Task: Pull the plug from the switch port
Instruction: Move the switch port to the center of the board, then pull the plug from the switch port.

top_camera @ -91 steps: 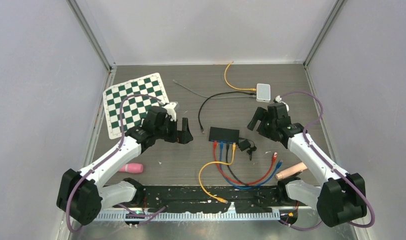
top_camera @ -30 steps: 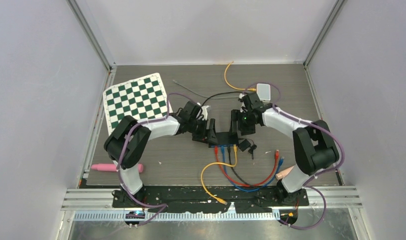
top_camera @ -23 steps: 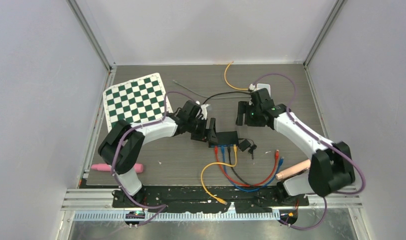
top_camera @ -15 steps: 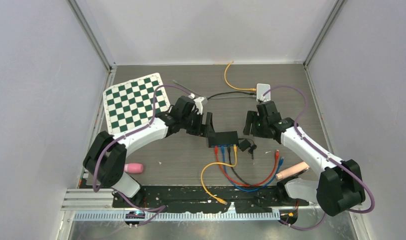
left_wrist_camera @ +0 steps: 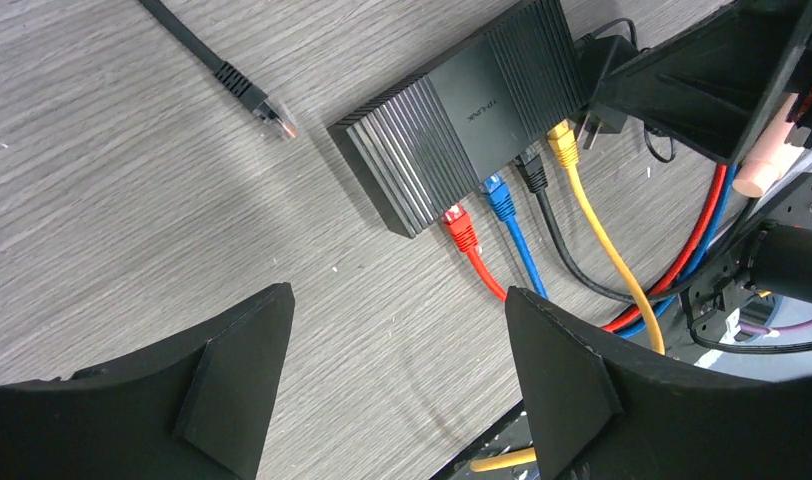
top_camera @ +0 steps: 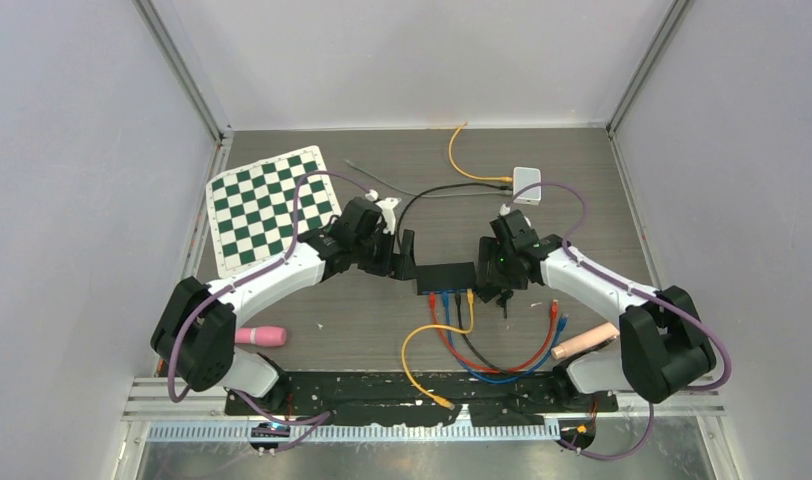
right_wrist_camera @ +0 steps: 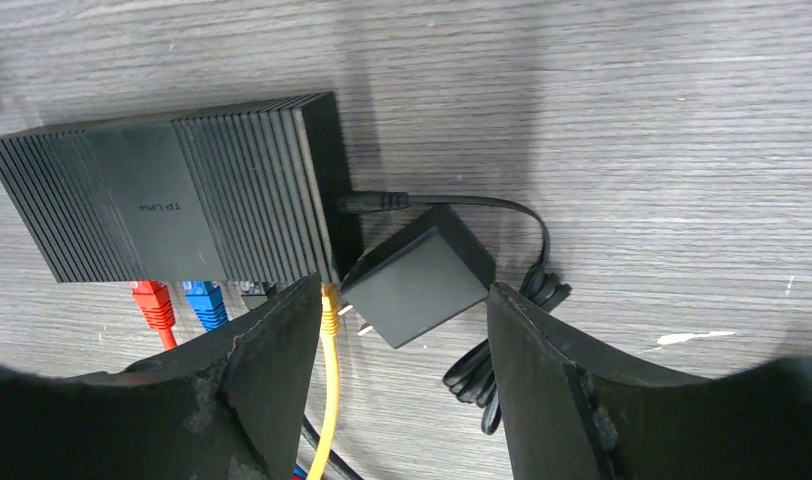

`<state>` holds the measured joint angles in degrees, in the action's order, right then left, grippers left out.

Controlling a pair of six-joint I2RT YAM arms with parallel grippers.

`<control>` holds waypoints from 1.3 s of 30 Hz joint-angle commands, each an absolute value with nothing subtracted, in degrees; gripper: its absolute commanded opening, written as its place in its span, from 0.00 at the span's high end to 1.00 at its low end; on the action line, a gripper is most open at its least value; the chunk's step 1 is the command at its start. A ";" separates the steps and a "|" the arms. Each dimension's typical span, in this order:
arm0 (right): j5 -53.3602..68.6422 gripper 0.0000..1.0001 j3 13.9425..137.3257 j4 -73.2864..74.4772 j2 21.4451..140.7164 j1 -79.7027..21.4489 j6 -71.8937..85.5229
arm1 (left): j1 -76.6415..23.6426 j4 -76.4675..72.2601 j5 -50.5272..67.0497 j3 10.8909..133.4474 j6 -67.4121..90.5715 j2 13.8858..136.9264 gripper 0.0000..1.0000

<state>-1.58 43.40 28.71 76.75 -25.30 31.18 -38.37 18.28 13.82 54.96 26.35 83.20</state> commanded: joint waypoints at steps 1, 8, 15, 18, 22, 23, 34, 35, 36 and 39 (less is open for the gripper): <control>-7.69 0.32 48.09 31.58 79.85 -29.70 31.39 | -38.31 19.06 11.83 54.68 24.89 80.40 0.19; -15.95 0.36 47.16 33.70 81.10 -31.04 30.86 | -38.24 21.23 11.08 56.07 23.50 80.59 0.19; -12.47 0.38 45.78 31.07 77.45 -31.02 28.53 | -38.28 22.24 10.73 56.54 22.85 80.99 0.19; -10.72 0.38 45.16 30.28 77.41 -31.07 27.44 | -38.23 21.98 10.84 56.48 22.97 81.10 0.19; -10.32 0.39 44.89 31.45 79.94 -31.03 27.18 | -38.24 22.31 11.34 57.16 22.73 81.69 0.19; -10.92 0.39 44.62 32.03 80.34 -31.03 27.16 | -38.28 22.57 11.35 57.33 22.64 81.66 0.19; -14.40 0.40 44.45 39.81 75.30 -30.72 26.95 | -38.28 23.05 10.61 57.03 22.24 81.38 0.19; -14.68 0.40 44.71 40.72 75.44 -30.75 26.36 | -38.32 23.11 10.60 57.01 22.24 81.30 0.19; -14.63 0.40 44.94 41.01 75.84 -30.67 25.97 | -38.25 23.16 10.63 56.96 22.26 81.30 0.19; -11.25 0.40 44.62 42.31 76.77 -30.73 23.78 | -38.29 23.20 10.87 56.95 22.17 81.39 0.19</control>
